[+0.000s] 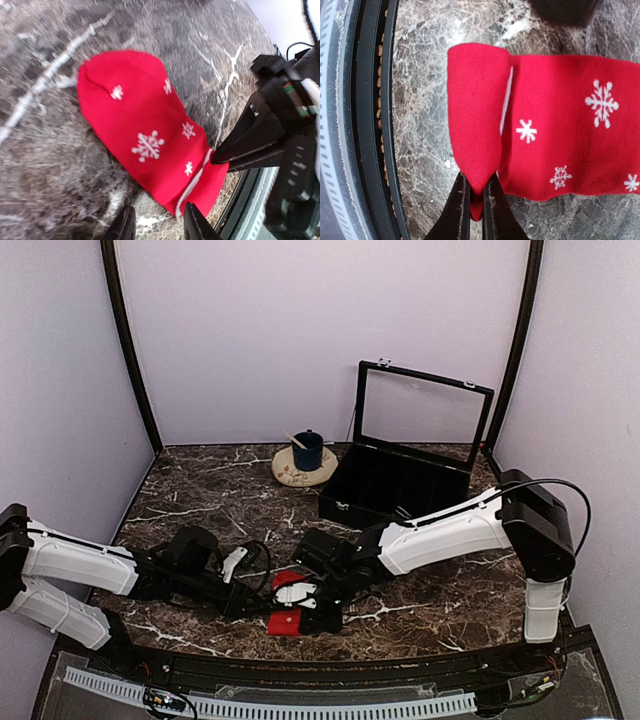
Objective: Roll the socks
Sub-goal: Roll the sock at the center of the board.
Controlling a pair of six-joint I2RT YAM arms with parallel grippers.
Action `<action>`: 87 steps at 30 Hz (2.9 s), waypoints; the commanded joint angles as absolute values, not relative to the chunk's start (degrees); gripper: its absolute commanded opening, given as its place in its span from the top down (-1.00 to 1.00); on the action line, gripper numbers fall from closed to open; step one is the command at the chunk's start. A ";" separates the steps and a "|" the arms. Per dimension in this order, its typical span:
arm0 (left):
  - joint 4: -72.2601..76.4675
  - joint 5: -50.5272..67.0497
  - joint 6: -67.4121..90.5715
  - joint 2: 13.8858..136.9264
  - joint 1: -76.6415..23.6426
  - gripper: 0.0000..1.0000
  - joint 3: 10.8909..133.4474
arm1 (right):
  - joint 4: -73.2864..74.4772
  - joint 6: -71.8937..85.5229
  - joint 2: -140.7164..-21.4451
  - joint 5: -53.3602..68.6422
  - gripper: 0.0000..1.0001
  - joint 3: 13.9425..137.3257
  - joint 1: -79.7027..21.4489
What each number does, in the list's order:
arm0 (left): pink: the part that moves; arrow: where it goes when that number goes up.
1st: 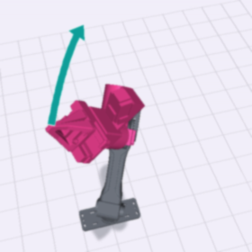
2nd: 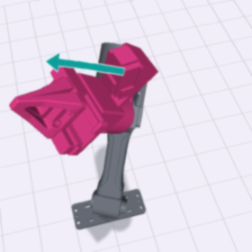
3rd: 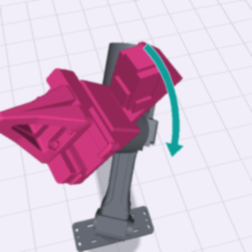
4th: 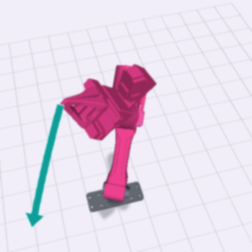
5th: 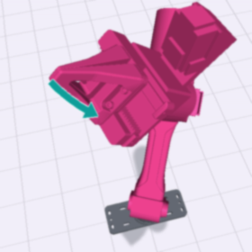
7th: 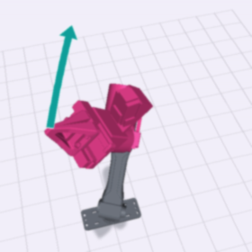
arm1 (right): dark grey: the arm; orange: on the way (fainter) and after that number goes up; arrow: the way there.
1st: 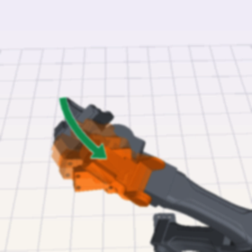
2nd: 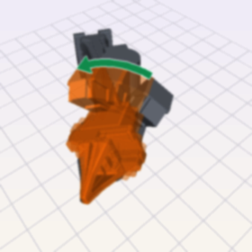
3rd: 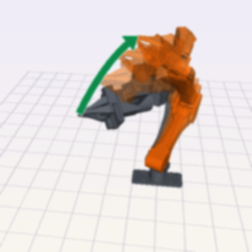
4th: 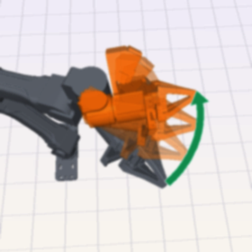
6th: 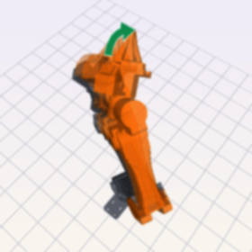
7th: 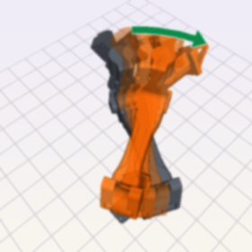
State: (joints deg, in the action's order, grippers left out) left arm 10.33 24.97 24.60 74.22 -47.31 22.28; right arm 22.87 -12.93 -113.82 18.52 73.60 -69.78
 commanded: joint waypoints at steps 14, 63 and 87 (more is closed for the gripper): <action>15.67 10.85 20.04 58.31 -52.39 0.35 13.97 | 34.66 -10.86 -121.03 35.21 1.00 81.96 -64.15; 11.36 7.02 -3.34 78.95 -67.12 0.23 27.35 | 48.43 -14.92 -130.23 43.63 0.99 93.70 -60.12; 6.54 6.26 -3.66 84.59 -67.49 0.43 30.33 | 49.20 -14.79 -131.44 44.43 1.00 95.18 -59.59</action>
State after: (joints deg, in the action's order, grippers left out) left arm 9.63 6.11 -3.55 84.09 -67.13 29.82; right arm 48.18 -14.50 -129.82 45.12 94.02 -59.92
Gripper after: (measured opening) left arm 0.318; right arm 0.052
